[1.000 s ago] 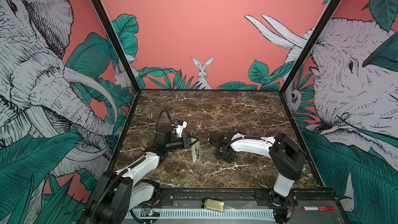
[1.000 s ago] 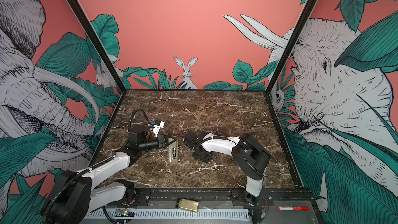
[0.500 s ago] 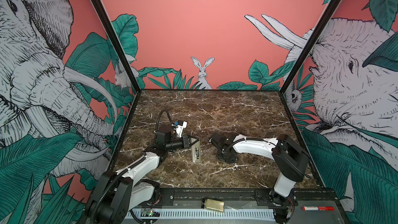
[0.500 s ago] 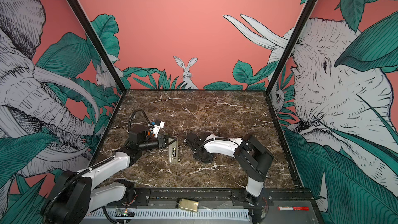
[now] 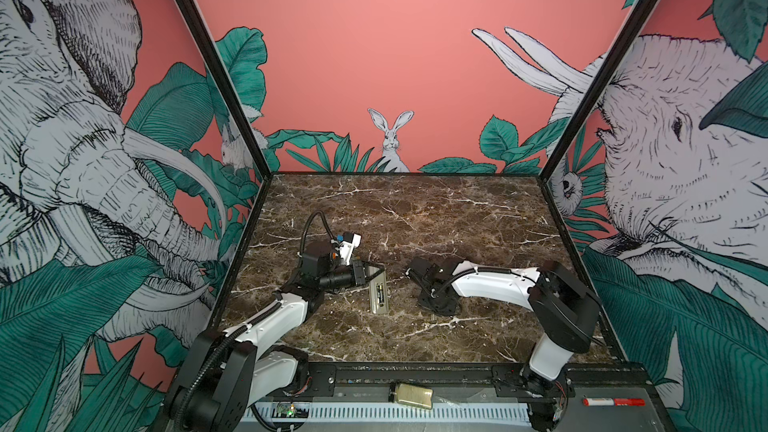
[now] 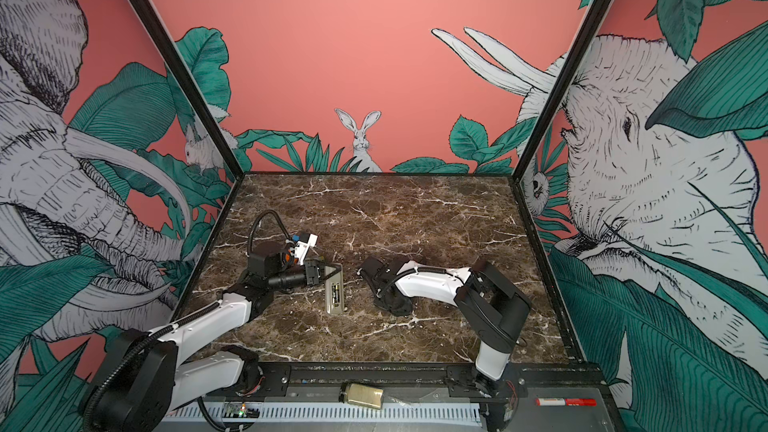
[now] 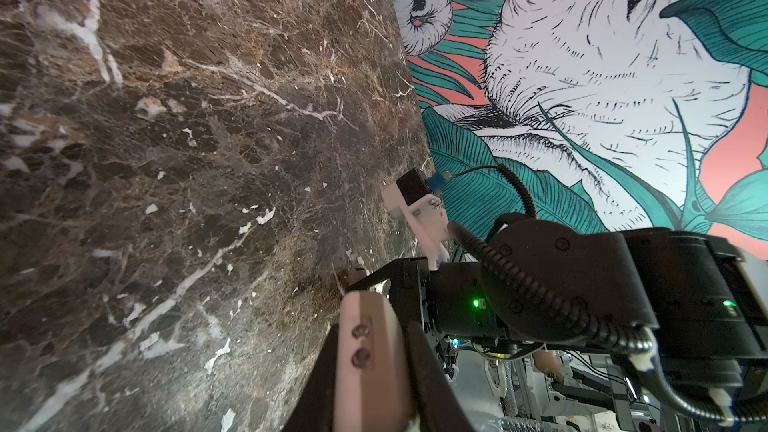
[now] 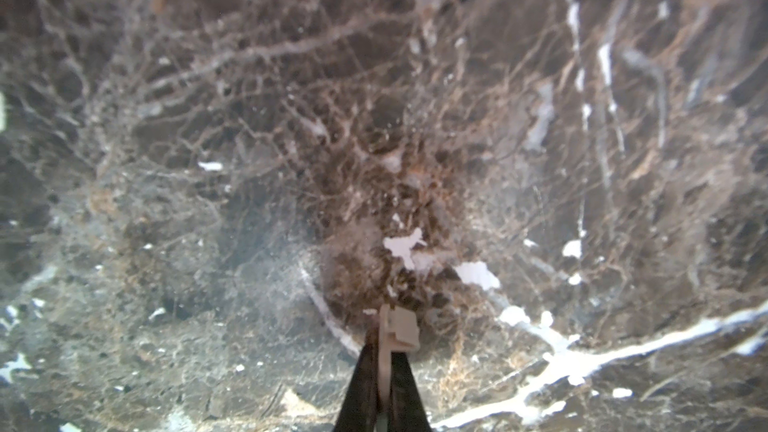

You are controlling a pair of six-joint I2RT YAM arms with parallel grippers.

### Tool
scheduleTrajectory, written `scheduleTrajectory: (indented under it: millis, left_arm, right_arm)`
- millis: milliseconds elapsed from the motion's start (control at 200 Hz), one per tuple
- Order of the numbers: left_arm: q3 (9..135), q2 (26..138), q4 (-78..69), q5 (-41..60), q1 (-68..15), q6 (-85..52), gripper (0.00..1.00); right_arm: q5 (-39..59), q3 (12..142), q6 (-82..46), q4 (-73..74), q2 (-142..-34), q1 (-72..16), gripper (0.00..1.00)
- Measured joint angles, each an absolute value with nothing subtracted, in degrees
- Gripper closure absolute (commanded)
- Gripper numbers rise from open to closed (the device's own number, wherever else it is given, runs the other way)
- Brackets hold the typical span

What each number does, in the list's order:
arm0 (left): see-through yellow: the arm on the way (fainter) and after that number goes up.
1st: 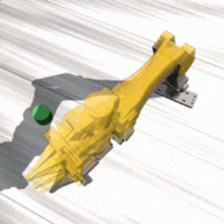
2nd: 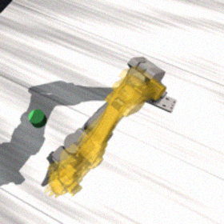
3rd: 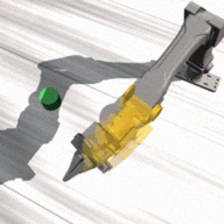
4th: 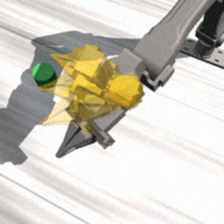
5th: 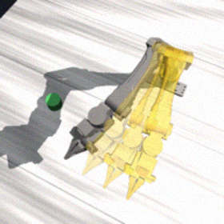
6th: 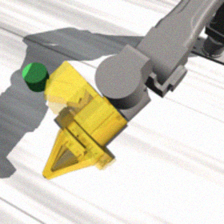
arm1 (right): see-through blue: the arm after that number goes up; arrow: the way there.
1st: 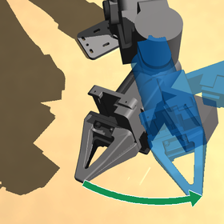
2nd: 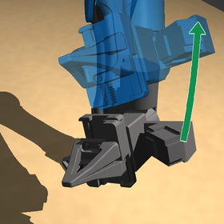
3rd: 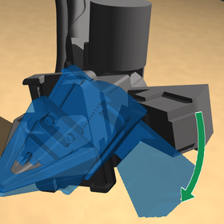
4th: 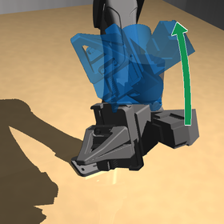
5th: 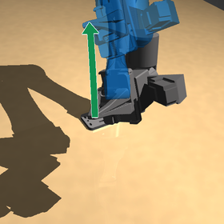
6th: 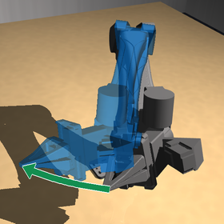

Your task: Load the batteries into the remote control

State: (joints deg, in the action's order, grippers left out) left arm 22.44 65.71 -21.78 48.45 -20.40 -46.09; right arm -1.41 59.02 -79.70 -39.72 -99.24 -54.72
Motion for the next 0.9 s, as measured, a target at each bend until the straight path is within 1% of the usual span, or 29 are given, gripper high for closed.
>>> scheduleTrajectory:
  millis: [115, 280, 400, 620, 895]
  left_arm:
    - [22.4, 65.7, -21.8, 48.5, -20.4, -46.1, 1.00]
    - [22.4, 65.7, -21.8, 48.5, -20.4, -46.1, 1.00]
    - [22.4, 65.7, -21.6, 48.5, -20.4, -46.0, 1.00]
    - [22.4, 65.7, -20.9, 48.6, -20.4, -46.0, 1.00]
    - [22.4, 65.7, -19.2, 48.6, -20.4, -45.4, 1.00]
  right_arm:
    - [-1.4, 59.1, -79.3, -39.8, -99.2, -54.7, 1.00]
    - [-2.3, 59.8, -76.7, -39.3, -99.3, -54.7, 1.00]
    - [-4.2, 59.9, -72.9, -36.0, -99.2, -55.2, 1.00]
    - [-3.4, 53.2, -66.5, -17.8, -96.5, -56.1, 1.00]
    - [2.7, 48.3, -61.5, -1.2, -97.3, -55.5, 1.00]
